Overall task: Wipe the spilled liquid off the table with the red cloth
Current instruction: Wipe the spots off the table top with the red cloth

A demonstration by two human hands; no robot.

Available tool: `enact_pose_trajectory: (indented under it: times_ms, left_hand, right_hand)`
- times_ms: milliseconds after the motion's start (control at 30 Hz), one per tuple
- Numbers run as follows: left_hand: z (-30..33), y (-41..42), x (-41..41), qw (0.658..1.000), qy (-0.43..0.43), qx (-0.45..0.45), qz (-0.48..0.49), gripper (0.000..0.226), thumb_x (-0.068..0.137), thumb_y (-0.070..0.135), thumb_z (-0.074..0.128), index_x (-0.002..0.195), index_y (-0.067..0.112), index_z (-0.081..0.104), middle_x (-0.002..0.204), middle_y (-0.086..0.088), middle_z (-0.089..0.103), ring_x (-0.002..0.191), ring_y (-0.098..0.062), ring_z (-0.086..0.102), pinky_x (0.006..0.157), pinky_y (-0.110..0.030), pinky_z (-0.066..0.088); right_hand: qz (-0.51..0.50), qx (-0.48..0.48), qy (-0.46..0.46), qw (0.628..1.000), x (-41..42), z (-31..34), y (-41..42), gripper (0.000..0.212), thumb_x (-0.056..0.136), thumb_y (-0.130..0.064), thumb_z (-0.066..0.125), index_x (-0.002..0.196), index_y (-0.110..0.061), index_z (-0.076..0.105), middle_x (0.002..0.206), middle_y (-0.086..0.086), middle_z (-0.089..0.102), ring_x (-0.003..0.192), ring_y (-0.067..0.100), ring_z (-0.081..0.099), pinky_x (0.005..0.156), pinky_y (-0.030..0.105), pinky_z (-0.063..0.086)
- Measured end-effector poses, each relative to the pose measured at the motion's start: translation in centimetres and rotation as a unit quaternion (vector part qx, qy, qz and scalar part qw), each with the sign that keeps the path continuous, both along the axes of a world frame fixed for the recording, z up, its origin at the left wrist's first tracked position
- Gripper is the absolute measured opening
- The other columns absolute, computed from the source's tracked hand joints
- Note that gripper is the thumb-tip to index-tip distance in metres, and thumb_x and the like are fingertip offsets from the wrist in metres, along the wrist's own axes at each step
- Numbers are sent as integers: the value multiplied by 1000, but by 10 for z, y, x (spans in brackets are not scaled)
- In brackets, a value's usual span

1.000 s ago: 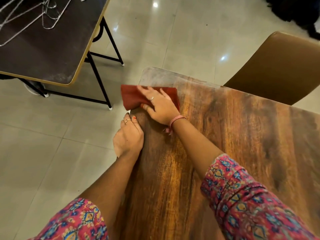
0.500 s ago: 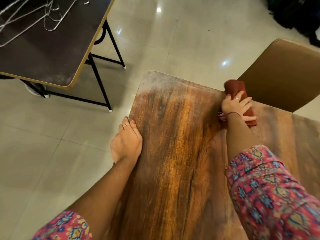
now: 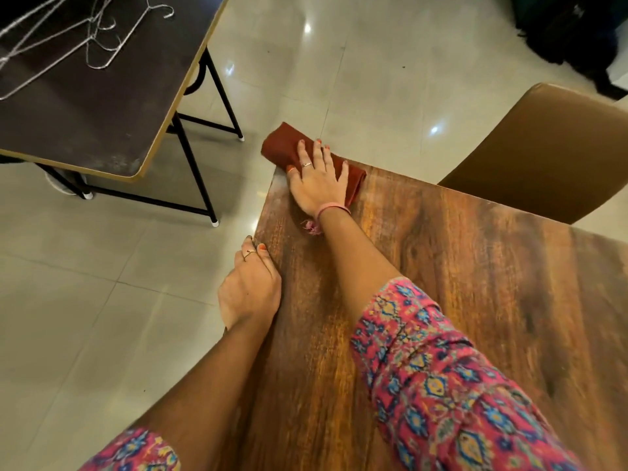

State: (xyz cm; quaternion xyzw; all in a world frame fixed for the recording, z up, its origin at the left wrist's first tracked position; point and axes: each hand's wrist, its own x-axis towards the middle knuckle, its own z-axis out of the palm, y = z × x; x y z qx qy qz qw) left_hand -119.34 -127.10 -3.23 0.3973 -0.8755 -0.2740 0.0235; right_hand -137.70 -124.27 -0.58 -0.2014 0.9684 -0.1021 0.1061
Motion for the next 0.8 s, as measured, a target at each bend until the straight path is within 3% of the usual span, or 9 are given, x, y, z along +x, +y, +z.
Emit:
enact_pose_trajectory:
  times_ms: [167,267,367,533,667,800]
  left_hand:
    - [5,0,-1,1000,12,6,21,44,99,38,21,128,16,45,107,-15,65,86,-38,63,69,-39,45]
    - [8,2,-1,999,29,21,27,33,99,32,29,108,12,54,98,-15,65,82,-40,63,67,-39,45]
    - [8,1,0,998,42,22,40,37,99,34,28,107,14,58,98,-13,68,84,-38,64,68,-36,43]
    - [3,-3,3,997,32,45,52,50,100,39,19,125,17,57,112,-10,67,93,-31,62,79,-37,46]
    - [2,-4,3,994,51,58,73,50,100,39,21,108,13,63,97,-9,69,82,-29,62,70,-34,41]
    - [5,-3,2,993,39,67,90,47,100,37,24,95,13,64,88,-9,68,72,-26,57,67,-32,39]
  right_hand:
    - [159,-61,3,985,67,-2,31,51,100,-42,31,149,-33,23,159,-6,16,147,12,8,116,46,-1]
    - [195,-68,-11,978,94,-4,47,49,100,-42,30,149,-35,23,158,-9,17,147,8,8,116,43,-4]
    - [210,-55,-9,976,80,-3,46,49,101,-43,29,148,-37,22,158,-11,18,146,7,9,116,46,-5]
    - [140,-48,-6,989,6,-3,10,49,100,-43,29,148,-37,22,158,-11,17,146,9,10,117,50,-2]
    - [67,-29,-29,997,-40,-3,-24,52,100,-44,25,150,-32,20,159,-8,16,147,12,9,116,51,-4]
    - [54,-28,5,998,-17,-7,-28,54,100,-43,26,151,-28,18,159,-7,16,147,14,8,116,50,-2]
